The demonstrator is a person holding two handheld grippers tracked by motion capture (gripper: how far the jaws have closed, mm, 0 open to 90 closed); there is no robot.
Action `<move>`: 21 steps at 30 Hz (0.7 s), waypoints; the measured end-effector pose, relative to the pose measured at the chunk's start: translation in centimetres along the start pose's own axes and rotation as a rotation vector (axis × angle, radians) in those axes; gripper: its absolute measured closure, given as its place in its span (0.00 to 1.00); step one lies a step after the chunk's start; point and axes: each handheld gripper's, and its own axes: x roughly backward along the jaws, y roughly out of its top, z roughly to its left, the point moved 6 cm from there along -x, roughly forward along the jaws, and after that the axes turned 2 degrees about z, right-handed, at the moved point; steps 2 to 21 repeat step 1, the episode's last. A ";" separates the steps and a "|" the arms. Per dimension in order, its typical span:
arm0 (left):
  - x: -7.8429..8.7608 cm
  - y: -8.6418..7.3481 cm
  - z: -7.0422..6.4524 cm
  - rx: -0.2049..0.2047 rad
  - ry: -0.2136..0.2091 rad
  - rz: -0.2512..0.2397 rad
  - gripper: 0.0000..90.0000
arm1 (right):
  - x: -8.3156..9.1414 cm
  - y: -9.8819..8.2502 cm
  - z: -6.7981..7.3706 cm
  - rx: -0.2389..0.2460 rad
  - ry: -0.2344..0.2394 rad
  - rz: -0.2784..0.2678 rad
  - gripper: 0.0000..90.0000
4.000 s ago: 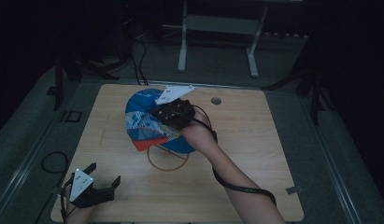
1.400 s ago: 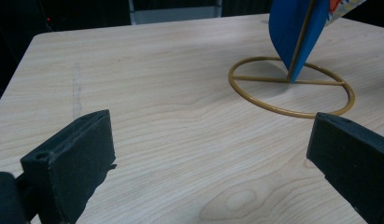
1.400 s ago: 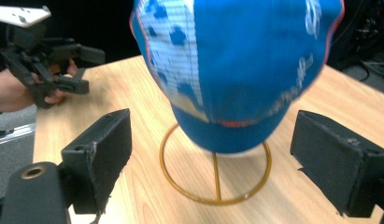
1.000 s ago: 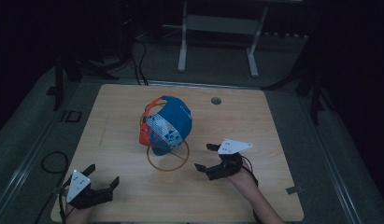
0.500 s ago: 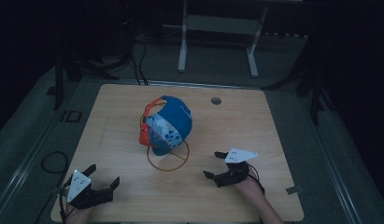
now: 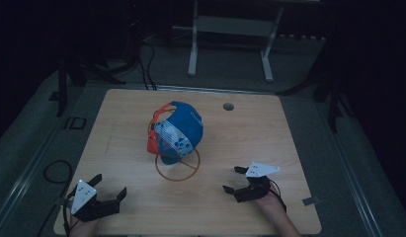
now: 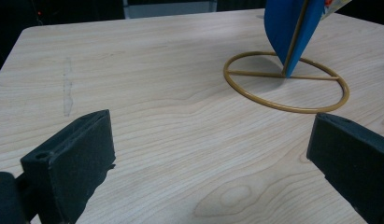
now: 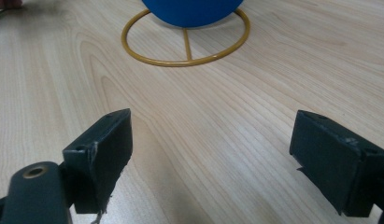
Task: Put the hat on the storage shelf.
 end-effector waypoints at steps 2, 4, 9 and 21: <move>0.0 0.0 0.0 0.000 0.000 0.000 0.01 | 0.0 -0.1 0.0 -0.004 -0.003 0.000 0.15; 0.0 0.0 0.0 0.000 0.000 0.000 0.01 | 0.0 -0.1 0.0 -0.004 -0.003 0.000 0.15; 0.0 0.0 0.0 0.000 0.000 0.000 0.01 | 0.0 -0.1 0.0 -0.004 -0.003 0.000 0.15; 0.0 0.0 0.0 0.000 0.000 0.000 0.01 | 0.0 -0.1 0.0 -0.004 -0.003 0.000 0.15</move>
